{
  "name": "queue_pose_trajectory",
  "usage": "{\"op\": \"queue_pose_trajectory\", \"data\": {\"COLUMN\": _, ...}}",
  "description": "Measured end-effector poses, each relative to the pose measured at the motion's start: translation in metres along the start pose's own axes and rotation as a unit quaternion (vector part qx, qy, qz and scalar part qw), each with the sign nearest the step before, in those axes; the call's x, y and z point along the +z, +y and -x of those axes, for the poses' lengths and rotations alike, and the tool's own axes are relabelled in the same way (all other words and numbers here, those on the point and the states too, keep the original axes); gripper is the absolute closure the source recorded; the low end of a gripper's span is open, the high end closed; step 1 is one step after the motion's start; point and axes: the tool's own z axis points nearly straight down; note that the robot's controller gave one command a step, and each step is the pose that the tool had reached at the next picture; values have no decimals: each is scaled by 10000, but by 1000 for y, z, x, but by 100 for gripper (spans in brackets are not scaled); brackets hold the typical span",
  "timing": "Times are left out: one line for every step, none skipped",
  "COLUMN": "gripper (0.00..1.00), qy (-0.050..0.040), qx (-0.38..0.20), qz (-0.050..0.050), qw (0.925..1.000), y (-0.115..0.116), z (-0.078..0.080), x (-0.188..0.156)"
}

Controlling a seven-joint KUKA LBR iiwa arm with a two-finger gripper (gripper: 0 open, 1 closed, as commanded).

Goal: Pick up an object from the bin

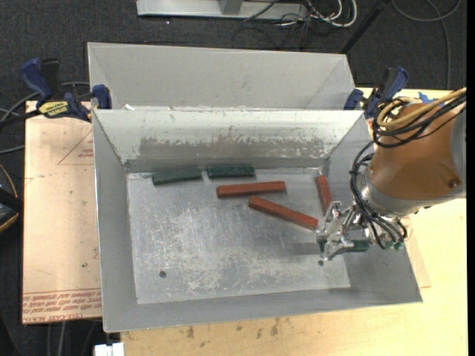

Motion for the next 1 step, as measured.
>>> {"op": "queue_pose_trajectory", "data": {"gripper": 100, "qy": 16, "qx": 48, "qz": 3, "qw": 10000, "y": -5, "z": 12, "x": -59}}
